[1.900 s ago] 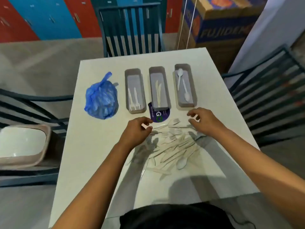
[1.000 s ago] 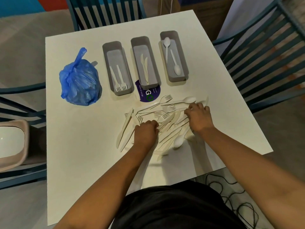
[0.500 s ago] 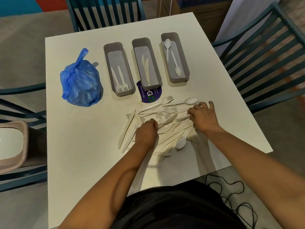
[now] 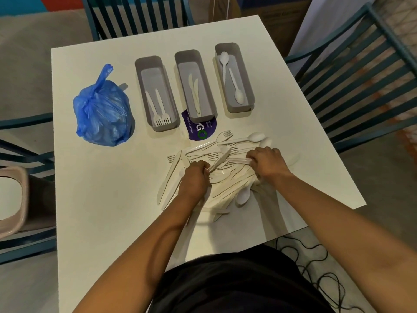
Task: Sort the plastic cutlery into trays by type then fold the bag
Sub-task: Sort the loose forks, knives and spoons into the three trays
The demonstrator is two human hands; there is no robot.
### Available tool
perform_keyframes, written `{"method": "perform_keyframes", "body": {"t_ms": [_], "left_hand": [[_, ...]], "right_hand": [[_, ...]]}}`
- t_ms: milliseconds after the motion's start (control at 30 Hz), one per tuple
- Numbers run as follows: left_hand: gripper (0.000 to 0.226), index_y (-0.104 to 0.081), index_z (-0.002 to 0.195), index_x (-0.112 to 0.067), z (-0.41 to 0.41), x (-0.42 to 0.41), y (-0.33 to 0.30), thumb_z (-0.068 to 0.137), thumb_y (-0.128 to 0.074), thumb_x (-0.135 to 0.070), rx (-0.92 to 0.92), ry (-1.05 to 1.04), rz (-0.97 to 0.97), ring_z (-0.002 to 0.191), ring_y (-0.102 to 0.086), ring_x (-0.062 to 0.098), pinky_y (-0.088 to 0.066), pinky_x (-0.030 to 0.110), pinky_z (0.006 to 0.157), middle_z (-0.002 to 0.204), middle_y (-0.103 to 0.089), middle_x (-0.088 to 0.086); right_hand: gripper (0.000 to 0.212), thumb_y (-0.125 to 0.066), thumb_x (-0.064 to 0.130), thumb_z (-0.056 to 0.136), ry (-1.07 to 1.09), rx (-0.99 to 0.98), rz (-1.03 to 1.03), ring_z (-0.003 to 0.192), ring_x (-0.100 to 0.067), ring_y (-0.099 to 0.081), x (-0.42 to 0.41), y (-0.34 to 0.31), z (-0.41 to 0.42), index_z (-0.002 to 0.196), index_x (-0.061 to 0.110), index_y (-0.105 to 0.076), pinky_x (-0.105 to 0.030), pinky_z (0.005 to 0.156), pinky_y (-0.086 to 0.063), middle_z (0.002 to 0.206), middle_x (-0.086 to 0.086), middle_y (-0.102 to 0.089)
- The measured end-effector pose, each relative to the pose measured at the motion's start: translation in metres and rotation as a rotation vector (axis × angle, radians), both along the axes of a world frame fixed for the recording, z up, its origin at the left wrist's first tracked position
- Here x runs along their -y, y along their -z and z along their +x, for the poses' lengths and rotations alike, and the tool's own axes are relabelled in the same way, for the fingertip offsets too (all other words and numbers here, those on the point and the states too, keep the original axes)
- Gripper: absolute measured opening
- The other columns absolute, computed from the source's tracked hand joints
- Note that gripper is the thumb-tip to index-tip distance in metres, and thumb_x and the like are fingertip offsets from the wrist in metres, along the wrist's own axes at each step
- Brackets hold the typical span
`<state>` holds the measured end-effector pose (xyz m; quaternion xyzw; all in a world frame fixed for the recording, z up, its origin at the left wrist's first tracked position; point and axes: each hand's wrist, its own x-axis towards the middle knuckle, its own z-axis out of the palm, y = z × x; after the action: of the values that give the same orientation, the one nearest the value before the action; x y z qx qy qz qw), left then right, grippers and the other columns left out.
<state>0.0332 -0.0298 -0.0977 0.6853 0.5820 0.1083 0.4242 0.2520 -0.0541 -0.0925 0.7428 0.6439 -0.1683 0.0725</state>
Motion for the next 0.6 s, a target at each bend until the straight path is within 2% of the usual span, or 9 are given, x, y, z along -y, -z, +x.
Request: {"method": "perform_keyframes", "body": {"t_ms": [200, 333, 600], "left_hand": [[0.020, -0.063, 0.105, -0.004, 0.002, 0.000, 0.000, 0.094, -0.046, -0.007, 0.018, -0.010, -0.010, 0.096, -0.058, 0.028, -0.046, 0.032, 0.082, 0.105, -0.062, 0.015], [0.019, -0.063, 0.102, -0.006, 0.005, 0.000, -0.001, 0.095, -0.046, -0.010, 0.023, -0.013, -0.021, 0.094, -0.058, 0.025, -0.047, 0.033, 0.081, 0.102, -0.062, 0.012], [0.019, -0.063, 0.101, -0.007, 0.008, 0.000, -0.008, 0.095, -0.045, -0.010, 0.023, -0.025, -0.035, 0.092, -0.061, 0.028, -0.052, 0.040, 0.083, 0.099, -0.065, 0.014]], "right_hand": [[0.039, -0.056, 0.026, 0.086, 0.097, 0.042, 0.054, 0.116, -0.028, -0.045, 0.012, 0.002, 0.010, 0.125, 0.022, -0.054, -0.038, 0.093, -0.033, 0.127, -0.004, -0.051], [0.027, -0.050, 0.024, 0.091, 0.147, 0.033, 0.058, 0.112, -0.028, -0.047, 0.018, 0.006, 0.015, 0.116, 0.018, -0.059, -0.038, 0.091, -0.033, 0.120, -0.003, -0.055], [0.029, -0.039, 0.022, 0.099, 0.137, 0.000, 0.040, 0.107, -0.030, -0.053, 0.013, 0.008, 0.014, 0.120, 0.014, -0.058, -0.038, 0.089, -0.036, 0.119, -0.007, -0.058]]}}
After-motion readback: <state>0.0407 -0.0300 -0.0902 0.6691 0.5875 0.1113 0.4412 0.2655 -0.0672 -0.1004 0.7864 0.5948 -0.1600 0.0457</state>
